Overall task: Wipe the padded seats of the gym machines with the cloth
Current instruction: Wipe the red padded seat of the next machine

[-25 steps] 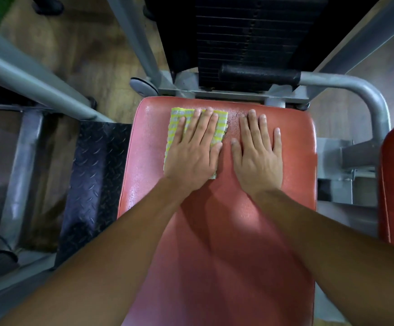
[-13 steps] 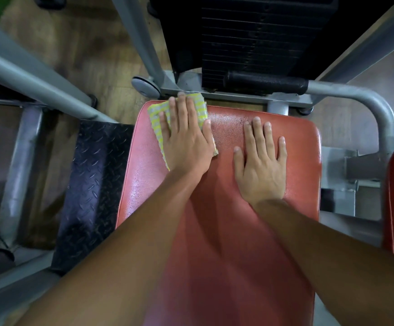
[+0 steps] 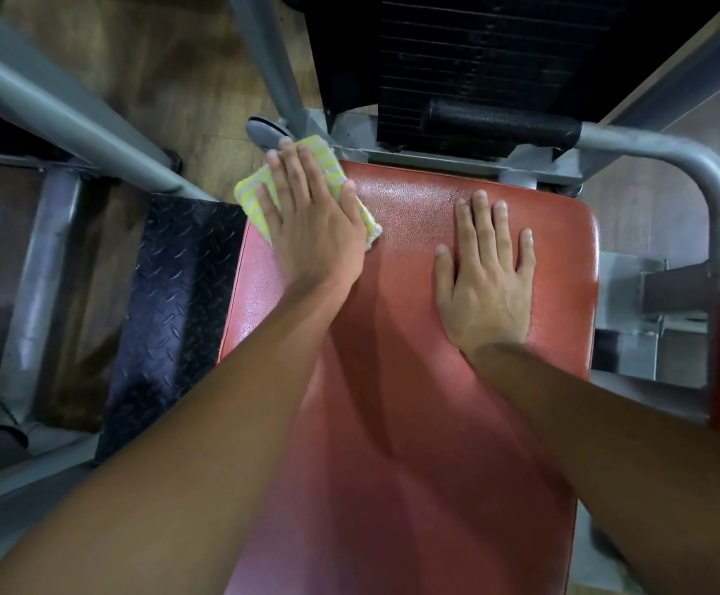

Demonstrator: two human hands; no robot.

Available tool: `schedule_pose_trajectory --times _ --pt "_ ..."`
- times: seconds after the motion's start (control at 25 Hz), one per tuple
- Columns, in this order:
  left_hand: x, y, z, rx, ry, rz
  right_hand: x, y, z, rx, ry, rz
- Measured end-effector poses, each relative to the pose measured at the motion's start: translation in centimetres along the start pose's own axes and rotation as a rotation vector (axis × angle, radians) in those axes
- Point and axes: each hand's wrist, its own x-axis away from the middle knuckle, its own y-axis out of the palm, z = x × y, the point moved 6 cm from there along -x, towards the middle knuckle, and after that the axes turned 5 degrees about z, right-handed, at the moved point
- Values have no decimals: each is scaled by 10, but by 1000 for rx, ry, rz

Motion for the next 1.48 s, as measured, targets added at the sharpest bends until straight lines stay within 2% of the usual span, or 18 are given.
schedule_pose_trajectory --times 0.12,0.28,0.6,0.76,0.92,1.08,1.28,1.48 --pt "0 -2 -15 -5 -168 0 0 0 0 6 1 10" --pt "29 -6 -21 -12 -244 36 0 0 0 -3 1 5" --pt "105 -16 -45 -4 -286 49 -1 3 1 -26 -22 -14" --pt "138 -19 -58 2 -268 42 6 -9 -6 -129 -44 -59" --pt "165 -25 -68 16 -298 24 60 -23 -50 -211 -189 -124" --pt "196 -29 -83 20 -304 6 130 -28 -84 -289 -242 -161" --pt "235 -36 -101 19 -342 -16 174 -20 -69 -216 -223 -238" --pt "270 -42 -119 30 -358 -30 181 -13 -63 -135 -229 -257"
